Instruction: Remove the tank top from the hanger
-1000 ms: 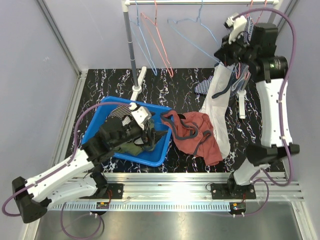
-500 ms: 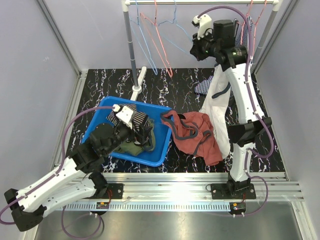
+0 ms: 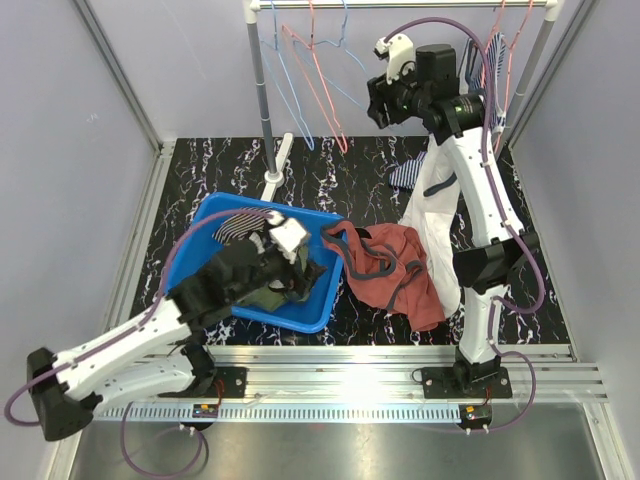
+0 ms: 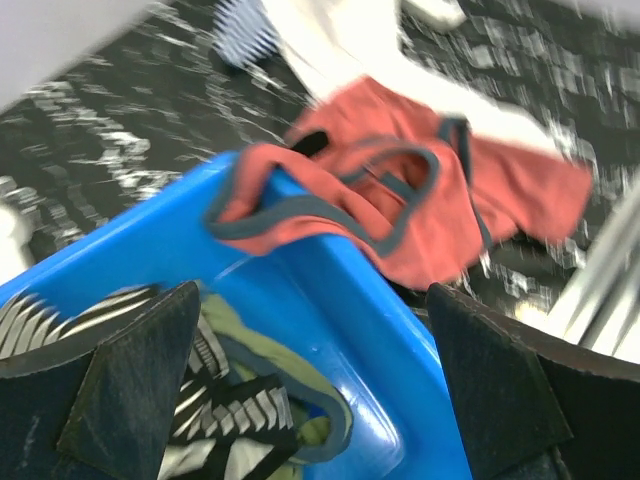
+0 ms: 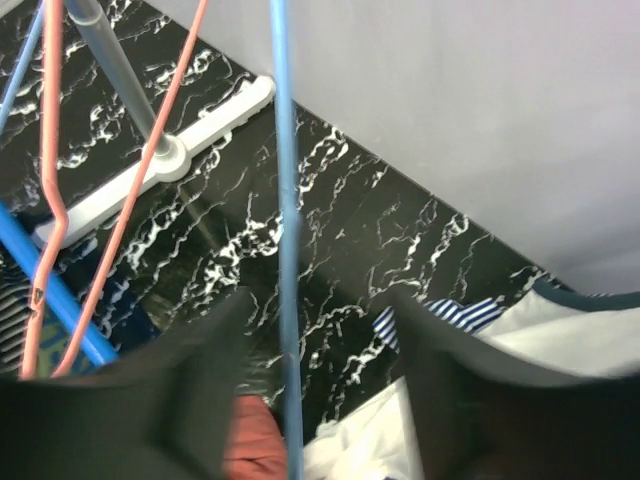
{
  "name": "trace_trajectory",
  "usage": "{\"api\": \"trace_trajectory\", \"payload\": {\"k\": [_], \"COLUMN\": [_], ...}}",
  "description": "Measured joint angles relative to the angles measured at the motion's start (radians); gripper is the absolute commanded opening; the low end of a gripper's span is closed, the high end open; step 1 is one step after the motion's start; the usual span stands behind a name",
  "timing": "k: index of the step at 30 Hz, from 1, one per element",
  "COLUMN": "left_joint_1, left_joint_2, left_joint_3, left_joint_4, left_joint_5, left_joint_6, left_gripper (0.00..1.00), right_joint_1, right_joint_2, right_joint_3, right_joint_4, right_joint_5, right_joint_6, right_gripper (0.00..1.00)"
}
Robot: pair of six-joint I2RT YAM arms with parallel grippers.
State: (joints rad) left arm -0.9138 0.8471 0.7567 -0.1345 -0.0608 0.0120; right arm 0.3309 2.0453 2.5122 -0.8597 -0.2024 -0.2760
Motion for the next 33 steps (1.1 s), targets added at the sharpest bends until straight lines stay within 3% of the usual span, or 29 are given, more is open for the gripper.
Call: {"api": "trace_trajectory", "payload": {"k": [1,3,7,12,18,23,28,32,33], "left_joint_1": [-0.011,-0.032,-0.084,-0.155,-0.211,-0.225,-0.224,-0.224,-0.224], "left_joint_2": [0.043,0.134,0.293,0.5,0.743,0.994,1.148,1.221,1.233], "left_joint_3": [0.013,0.05,0.14,0.272,0.393,0.525,0.587,0.63,0.638], "left_joint_4": [0.0,-0.001,-0.003,-0.004,-0.005,-0.007,0.001,0.004,0.006], "left_joint_5": [0.021,0.064,0.122,0.179,0.196,0.181,0.141,0.105,0.103], "left_joint_6": [0.026,0.077,0.19,0.322,0.404,0.359,0.259,0.188,0.168], "left_gripper": [0.99,0.99,0.99,0.99,0.99,0.99,0.99,0.9,0.83], "right_joint_1": [0.0,0.0,-0.003,-0.027,-0.171,-0.281,-0.38,-0.444,-0.452], "right_joint_2": [-0.003,-0.026,-0.159,-0.463,-0.769,-0.904,-0.994,-1.063,-1.077], "right_joint_3": [-0.011,-0.05,-0.211,-0.487,-0.771,-1.023,-1.194,-1.252,-1.259], "right_joint_4": [-0.002,-0.01,-0.042,-0.081,-0.098,-0.097,-0.109,-0.106,-0.106], "right_joint_5": [0.0,0.002,-0.004,-0.061,-0.153,-0.169,-0.177,-0.183,-0.186], "right_joint_6": [-0.014,-0.048,-0.147,-0.259,-0.288,-0.274,-0.237,-0.204,-0.197], "right_gripper": [0.88,0.99,1.0,1.0,1.0,1.0,1.0,1.0,1.0]}}
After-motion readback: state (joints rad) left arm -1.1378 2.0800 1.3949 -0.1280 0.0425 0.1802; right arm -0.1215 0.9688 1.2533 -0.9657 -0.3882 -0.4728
